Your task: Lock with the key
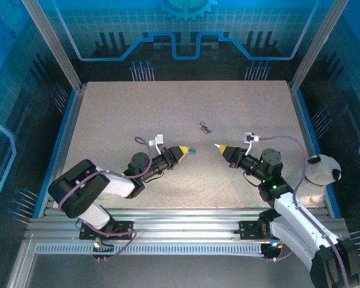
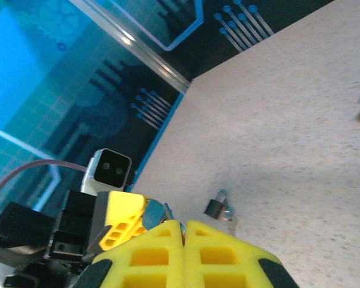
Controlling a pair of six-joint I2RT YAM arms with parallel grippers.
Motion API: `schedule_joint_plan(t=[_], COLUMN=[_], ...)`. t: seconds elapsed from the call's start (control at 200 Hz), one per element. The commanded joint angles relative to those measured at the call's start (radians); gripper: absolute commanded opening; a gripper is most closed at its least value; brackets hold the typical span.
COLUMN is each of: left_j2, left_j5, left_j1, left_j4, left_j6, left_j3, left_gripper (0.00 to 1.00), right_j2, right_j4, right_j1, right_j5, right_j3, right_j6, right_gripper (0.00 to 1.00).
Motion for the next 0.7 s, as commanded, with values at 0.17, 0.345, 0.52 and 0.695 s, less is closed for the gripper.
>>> schedule_joint_plan(t=[0.17,0.345,0.52,0.695], left_j2=[0.022,0.037,0.090,0.172], left_j5=[0.117,0.158,0.178,0.202], left_j1=[0.005,-0.007,-0.024,-0.045], left_j4=[-0.271,-0.535,-0.741,-0.965], left_j6=[0.092,0.174,0.256,0.355], left_j3=[0.152,0.262,0.381,0.544], left_gripper=[0.00,0.00,0.00,0.00], right_j2=[-0.052,-0.066,-0.106,-0.125], right_j4=[-0.420,-0.498,-0.486,-0.486], right_j1=[-0.019,-0.019,-0.020,-0.023], right_j5=[0.217,0.288,0.319,0.334], right_j3=[0.131,0.137,0.114,0.098], right_j6=[-0.133,-0.155,-0.150,-0.151], right_gripper=[0.00,0.00,0.00,0.00])
